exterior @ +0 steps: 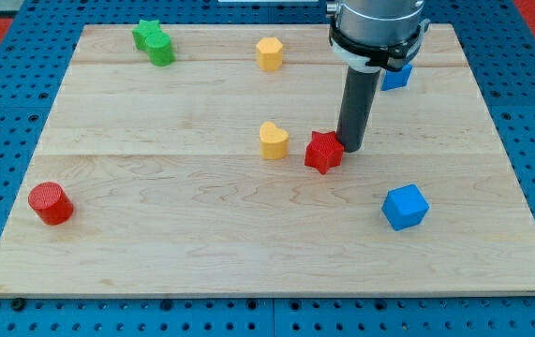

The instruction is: Push the red star closer to the red circle

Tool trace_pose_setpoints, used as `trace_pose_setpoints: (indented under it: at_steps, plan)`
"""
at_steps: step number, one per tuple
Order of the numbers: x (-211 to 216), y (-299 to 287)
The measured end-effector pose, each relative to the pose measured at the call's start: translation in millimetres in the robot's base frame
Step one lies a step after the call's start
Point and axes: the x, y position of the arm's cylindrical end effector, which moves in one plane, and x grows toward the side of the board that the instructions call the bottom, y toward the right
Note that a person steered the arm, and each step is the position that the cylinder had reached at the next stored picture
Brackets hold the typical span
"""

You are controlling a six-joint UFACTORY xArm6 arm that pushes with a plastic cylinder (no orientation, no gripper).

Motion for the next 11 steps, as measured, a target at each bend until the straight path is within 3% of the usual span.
trace_pose_setpoints:
  at_steps: [2,4,7,11]
  plan:
    - [6,-32]
    - [32,-43]
    - [34,-49]
    - [47,-186]
